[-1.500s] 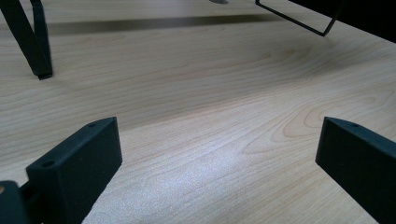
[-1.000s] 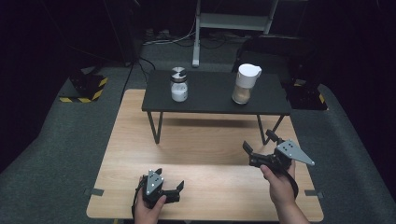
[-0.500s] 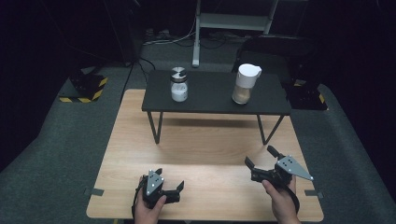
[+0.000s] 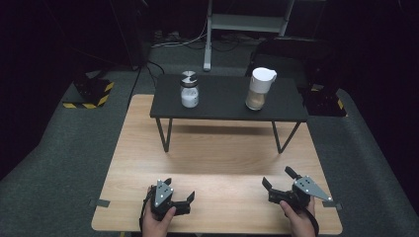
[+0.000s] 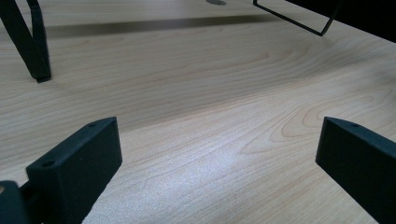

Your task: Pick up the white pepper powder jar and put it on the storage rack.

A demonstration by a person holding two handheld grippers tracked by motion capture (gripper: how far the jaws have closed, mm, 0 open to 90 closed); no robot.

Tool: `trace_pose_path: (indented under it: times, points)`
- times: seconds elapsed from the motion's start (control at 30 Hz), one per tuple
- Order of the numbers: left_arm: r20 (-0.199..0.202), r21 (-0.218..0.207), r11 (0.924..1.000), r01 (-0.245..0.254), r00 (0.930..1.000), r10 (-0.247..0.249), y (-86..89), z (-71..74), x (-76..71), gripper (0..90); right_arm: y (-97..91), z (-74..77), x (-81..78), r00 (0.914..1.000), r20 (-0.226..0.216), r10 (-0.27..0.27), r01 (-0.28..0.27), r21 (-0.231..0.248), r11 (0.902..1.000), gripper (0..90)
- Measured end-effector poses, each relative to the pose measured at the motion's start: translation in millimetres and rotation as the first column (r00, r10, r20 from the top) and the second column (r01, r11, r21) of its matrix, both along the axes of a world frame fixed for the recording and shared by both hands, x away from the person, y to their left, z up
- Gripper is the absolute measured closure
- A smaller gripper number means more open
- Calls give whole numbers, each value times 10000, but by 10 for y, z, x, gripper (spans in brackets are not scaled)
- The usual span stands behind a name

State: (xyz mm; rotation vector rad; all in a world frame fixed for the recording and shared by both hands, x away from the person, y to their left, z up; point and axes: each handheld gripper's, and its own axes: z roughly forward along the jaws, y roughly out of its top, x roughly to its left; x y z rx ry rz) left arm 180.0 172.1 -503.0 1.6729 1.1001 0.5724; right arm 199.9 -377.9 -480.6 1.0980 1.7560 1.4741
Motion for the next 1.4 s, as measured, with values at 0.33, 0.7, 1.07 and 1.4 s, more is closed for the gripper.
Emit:
trace_pose_path:
  times: [0.33, 0.7, 1.07, 1.4]
  points:
    - [17, -16, 10000, 28, 10000, -28, 4, -3, 0, 6, -8, -95, -41, 9994, -326, -115, 98, -506, 9987, 3]
    - [38, 28, 10000, -2, 10000, 2, -5, -2, -5, 6, -20, -159, -85, 9968, -727, -346, 269, -1041, 9942, 3]
    - [21, 53, 10000, -20, 10000, 20, -10, 2, -4, 6, -19, -135, -88, 9954, -913, -308, 177, -1414, 9898, 4]
    - [-12, 133, 9999, -1, 10000, 1, -23, 11, 2, 6, -22, -117, -84, 9939, -1064, -291, 137, -1427, 9897, 4]
